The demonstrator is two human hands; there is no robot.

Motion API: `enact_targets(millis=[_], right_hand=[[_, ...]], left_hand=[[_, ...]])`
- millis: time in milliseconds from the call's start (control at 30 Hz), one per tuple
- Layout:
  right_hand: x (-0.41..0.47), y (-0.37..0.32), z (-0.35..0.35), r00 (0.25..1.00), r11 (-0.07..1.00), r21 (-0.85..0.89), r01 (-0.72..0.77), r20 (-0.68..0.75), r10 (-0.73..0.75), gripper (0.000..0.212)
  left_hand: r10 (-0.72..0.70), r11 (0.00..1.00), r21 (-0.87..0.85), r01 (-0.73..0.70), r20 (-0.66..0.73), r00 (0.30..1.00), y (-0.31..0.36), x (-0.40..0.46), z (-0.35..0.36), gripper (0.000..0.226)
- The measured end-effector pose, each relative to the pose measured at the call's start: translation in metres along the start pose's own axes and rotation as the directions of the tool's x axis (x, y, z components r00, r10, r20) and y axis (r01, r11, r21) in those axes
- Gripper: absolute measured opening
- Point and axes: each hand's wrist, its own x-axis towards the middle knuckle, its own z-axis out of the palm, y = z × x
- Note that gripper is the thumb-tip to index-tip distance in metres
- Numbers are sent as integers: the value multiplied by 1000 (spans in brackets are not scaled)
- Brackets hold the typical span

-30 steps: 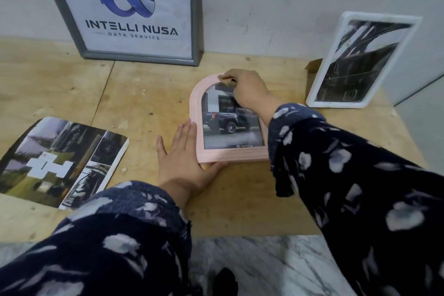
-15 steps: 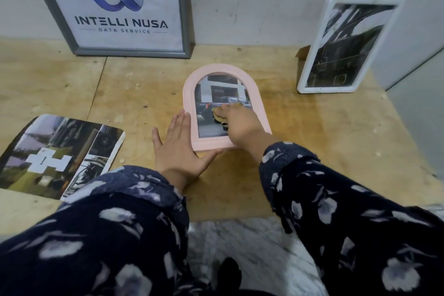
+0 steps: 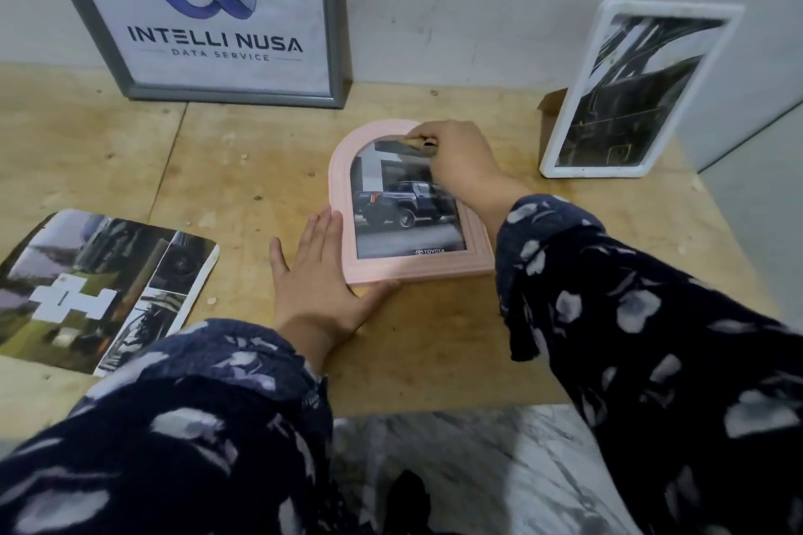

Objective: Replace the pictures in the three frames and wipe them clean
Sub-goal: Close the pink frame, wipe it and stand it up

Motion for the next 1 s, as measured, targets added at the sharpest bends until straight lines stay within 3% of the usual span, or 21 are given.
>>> enact_targets(millis=[167,267,433,633,700,800,1000], right_hand=[[19,7,20,986,952,-283,118,148,-78,63],[16,9,31,985,892,-423,161,123,-119,50],[-8,15,32,990,850,-511,127,113,-80,39],[-48,19,34,993,856,-510,85,119,-28,36],[-62,22,34,997,878,-473,70,73,-40,30],[-80,21,33,998,938,-343,-45,23,56,26],[-86,22,41,988,954,-275,-120,-131,86,33]], left_hand=[[-15,1000,-10,15,-5,1000,1,1,-2,111],[-25,1000,-6,25,-5,1000,1,1,-1,112],[-26,1000,-16,26,-30,999,2,-1,0,111],[-21,999,-33,20,-40,999,4,-2,-2,112],[-20,999,-28,19,-47,999,4,-2,-2,112],[-21,1000,-24,20,-53,998,3,-3,-2,111],[-17,1000,-22,16,-44,999,3,-3,-1,107]])
